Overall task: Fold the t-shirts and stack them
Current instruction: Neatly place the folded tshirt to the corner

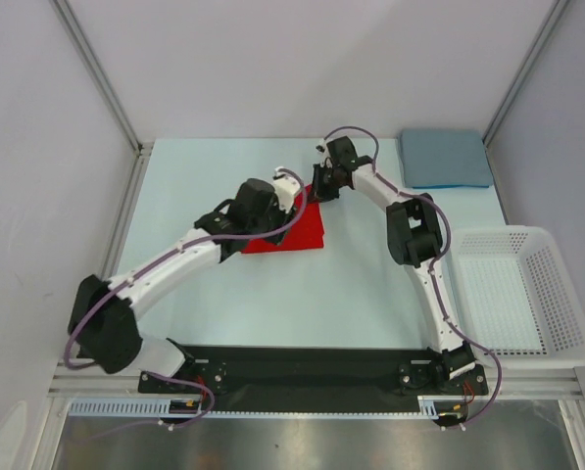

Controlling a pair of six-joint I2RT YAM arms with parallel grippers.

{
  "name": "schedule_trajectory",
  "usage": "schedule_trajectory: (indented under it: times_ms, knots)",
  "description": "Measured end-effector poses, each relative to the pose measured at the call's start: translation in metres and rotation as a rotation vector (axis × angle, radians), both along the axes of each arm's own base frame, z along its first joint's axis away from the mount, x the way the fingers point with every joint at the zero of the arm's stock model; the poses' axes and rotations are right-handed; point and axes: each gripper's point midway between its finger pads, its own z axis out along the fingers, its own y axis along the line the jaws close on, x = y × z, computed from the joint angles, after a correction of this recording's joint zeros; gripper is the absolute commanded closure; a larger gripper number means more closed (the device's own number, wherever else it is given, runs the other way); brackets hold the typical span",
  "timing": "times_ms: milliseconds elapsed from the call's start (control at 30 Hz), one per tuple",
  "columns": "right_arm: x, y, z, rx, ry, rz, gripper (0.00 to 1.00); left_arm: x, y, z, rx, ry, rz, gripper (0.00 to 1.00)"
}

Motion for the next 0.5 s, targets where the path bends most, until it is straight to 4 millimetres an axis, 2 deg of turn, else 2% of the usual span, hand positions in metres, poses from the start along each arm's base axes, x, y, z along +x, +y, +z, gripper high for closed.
schedule_trajectory:
  times_ms: [100,200,333,433,500]
  knots:
    - [-0.002,-0.021,0.002,-0.129,-0.052,0.037,1.0,-0.021,0.01,0.024,-0.127,-0.002,0.037,0.55]
    - [0.0,-0.047,0.008,-0.27,-0.108,0.062,1.0,-0.048,0.016,0.033,-0.231,0.019,0.048,0.56]
    - [0.004,-0.083,0.025,-0.432,-0.17,0.112,1.0,-0.083,0.027,0.026,-0.304,0.07,0.042,0.56]
    - [0.013,-0.109,0.048,-0.539,-0.211,0.124,1.0,-0.103,0.037,0.019,-0.315,0.093,0.035,0.57]
    - [0.021,-0.128,0.071,-0.588,-0.246,0.117,1.0,-0.111,0.041,0.017,-0.311,0.108,0.029,0.57]
